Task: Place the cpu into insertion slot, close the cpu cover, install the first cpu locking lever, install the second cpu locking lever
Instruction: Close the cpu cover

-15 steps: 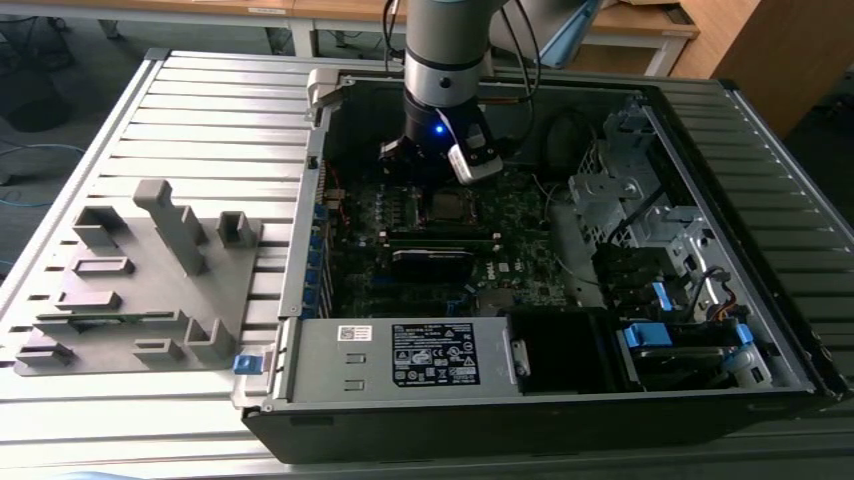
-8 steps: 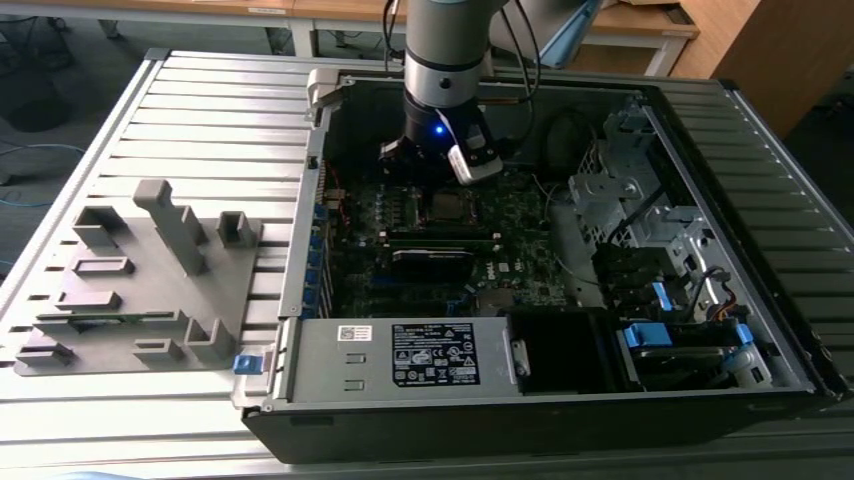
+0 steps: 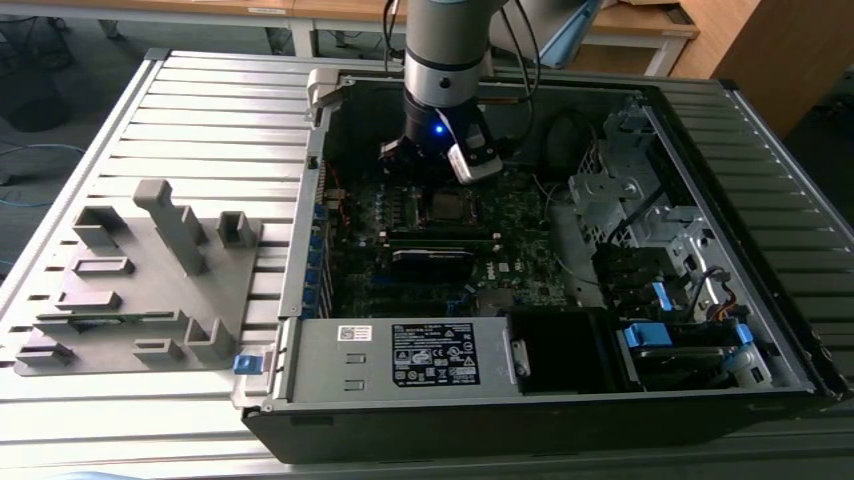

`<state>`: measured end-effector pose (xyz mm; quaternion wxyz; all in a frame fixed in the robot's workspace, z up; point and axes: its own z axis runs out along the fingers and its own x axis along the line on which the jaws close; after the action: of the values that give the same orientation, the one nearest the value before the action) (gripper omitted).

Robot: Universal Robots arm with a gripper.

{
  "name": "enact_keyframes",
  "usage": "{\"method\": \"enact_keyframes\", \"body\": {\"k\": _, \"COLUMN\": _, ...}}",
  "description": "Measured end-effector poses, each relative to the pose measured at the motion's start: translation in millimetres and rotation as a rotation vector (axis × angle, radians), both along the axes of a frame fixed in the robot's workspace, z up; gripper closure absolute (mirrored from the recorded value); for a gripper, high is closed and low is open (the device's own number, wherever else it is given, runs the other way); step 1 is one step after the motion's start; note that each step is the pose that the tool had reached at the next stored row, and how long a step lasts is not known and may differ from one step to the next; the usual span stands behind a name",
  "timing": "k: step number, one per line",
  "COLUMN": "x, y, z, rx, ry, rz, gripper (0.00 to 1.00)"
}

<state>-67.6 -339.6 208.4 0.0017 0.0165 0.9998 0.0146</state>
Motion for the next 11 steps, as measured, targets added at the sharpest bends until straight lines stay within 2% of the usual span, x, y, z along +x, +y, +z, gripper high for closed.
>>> {"method": "enact_keyframes", "body": {"k": 7, "x": -0.1, "y": 0.1, "z": -5.1, "rx": -0.0001, "ry": 0.0000, "rz": 0.000, "gripper": 0.89}}
{"method": "enact_keyframes", "body": {"k": 11, "x": -0.3, "y": 0.1, "z": -5.3, "rx": -0.0004, "ry": 0.0002, "rz": 0.000, "gripper": 0.89}}
